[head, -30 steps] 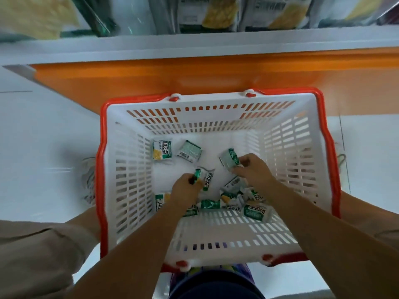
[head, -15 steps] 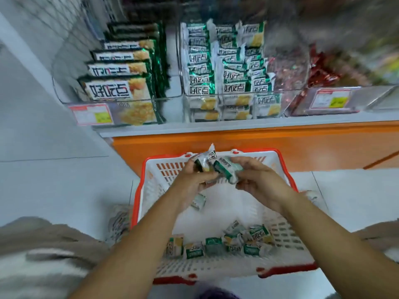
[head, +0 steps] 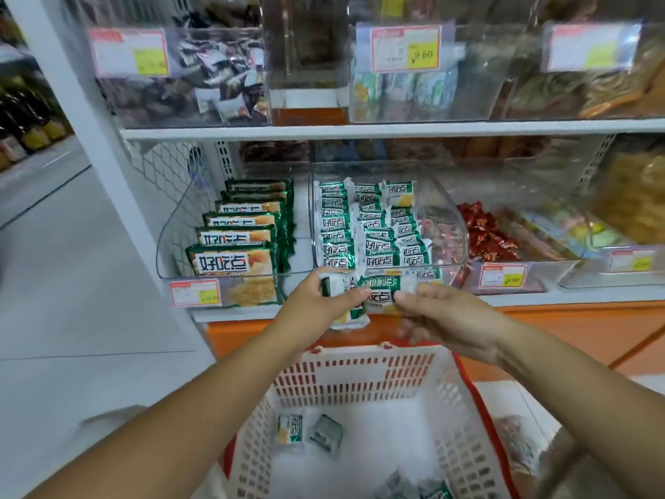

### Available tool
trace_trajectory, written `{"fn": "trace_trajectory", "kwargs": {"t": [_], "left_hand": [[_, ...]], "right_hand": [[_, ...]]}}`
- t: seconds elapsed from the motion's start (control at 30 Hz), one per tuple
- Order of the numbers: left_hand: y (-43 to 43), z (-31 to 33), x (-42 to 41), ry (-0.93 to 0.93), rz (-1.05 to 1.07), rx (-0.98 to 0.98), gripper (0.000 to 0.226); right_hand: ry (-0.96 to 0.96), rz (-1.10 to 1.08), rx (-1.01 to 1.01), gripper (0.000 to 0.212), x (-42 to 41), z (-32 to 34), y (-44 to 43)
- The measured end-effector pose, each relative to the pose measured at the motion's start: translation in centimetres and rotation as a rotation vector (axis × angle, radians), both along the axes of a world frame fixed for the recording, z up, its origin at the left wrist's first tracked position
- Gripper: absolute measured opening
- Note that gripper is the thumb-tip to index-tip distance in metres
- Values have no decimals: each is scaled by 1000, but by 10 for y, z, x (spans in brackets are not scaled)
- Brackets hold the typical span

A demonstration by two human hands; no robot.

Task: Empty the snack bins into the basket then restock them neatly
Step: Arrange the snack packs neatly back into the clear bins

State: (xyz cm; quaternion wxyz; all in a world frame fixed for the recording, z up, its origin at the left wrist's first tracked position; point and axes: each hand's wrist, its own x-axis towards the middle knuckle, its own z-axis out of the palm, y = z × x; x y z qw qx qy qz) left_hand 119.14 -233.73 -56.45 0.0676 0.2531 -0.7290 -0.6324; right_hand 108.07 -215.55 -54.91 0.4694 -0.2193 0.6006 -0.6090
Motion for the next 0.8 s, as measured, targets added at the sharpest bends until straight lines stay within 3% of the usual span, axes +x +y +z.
{"fn": "trace_trajectory", "kwargs": {"t": [0.1,0.2,0.5,0.6,0.8], "left_hand": [[-7,17,-8,63,4,1,46],[-13,18,-20,95,30,33,34],[-26,21,-55,159,59,132,42],[-28,19,-68,186,105,72,41],[-33,20,-79,248,156,46,39]], "right_hand": [[81,-62,53,29,-20,10,-8],[69,-86,26,24,-34,11,-12],[462,-236,154,64,-70,24,-40],[453,-209,133,35,-78,31,-48],[666,-80,241,31,-92,46,-62]]}}
